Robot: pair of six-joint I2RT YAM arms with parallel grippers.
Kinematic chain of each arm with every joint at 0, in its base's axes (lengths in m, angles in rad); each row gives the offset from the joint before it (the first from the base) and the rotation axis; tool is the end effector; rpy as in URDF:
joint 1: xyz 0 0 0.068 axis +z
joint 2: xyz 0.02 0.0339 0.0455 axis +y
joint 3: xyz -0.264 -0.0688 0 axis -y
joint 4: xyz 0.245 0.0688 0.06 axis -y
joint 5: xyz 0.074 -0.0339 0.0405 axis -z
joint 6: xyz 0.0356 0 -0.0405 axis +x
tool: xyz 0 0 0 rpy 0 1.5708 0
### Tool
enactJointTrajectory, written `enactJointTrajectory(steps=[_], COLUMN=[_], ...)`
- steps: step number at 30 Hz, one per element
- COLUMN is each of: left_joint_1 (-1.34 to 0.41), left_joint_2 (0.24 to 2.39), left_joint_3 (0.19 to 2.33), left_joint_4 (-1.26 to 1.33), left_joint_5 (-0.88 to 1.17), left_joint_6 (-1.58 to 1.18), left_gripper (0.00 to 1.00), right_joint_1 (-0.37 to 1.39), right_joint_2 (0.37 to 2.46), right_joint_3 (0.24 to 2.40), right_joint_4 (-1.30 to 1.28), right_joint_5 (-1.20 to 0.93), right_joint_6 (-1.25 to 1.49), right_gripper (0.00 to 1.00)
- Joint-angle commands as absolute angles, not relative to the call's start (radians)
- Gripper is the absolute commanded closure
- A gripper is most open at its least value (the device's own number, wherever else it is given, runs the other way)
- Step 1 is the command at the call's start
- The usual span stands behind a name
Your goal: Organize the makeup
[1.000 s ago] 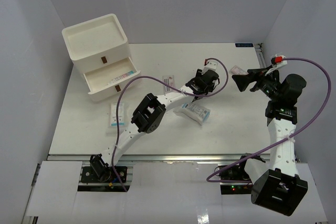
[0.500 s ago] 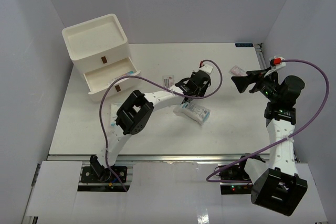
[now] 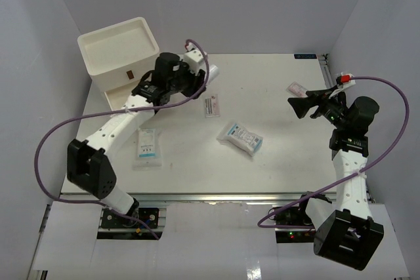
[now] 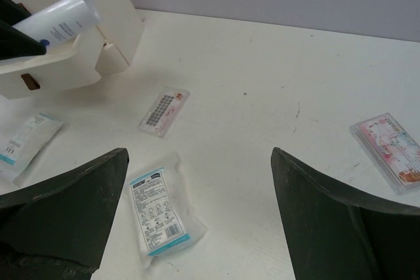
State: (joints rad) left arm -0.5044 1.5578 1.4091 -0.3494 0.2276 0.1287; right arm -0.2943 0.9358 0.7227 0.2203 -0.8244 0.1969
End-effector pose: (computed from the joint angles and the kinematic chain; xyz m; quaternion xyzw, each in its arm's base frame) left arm 0.3141 -0.1826 0.3486 0.3210 0.7935 -0.1907 0.4805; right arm 0.2121 -0.0370 0.3336 -0.1188 0.6953 0.2503 0.6632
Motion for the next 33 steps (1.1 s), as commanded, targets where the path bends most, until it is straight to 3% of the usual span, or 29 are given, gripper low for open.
enactJointTrajectory(steps=[1,9,17,18,20,22,24,33], left_joint_1=[-0.465,-0.289,-0.151,-0.14,-0.131,-0.129,-0.129,-0.129], left_joint_2=[1.349,1.199,1.314,1.331,1.353,1.354,1.347,1.302], left_joint_3=[1.245,1.076,1.099,1.112,1.124,1.119,1.108,1.132], left_joint_4=[-0.39,-0.259,-0.189,-0.187,-0.175,-0.16,-0.151,-0.163], left_joint_5=[0.105,0.035,0.08,0.087,0.089,0.073,0.058,0.084], left_joint_6=[0.445,0.522,0.471,0.46,0.445,0.433,0.43,0.373], left_gripper=[0.87,0.74,0.73,0.7,0.53,0.16,0.03,0.02], right_joint_1=[-0.298,-0.298,-0.298,-0.298,-0.298,-0.298,-0.298,-0.298], right_joint_2=[0.941,0.954,0.951,0.95,0.947,0.945,0.944,0.948], right_joint_3=[0.719,0.703,0.699,0.699,0.697,0.696,0.695,0.693], right_joint_4=[0.279,0.3,0.305,0.306,0.308,0.31,0.31,0.315], right_joint_5=[-0.85,-0.859,-0.861,-0.863,-0.866,-0.869,-0.873,-0.879], right_joint_6=[0.218,0.237,0.241,0.241,0.244,0.245,0.245,0.239], right_gripper=[0.05,0.05,0.05,0.05,0.05,0.05,0.05,0.05])
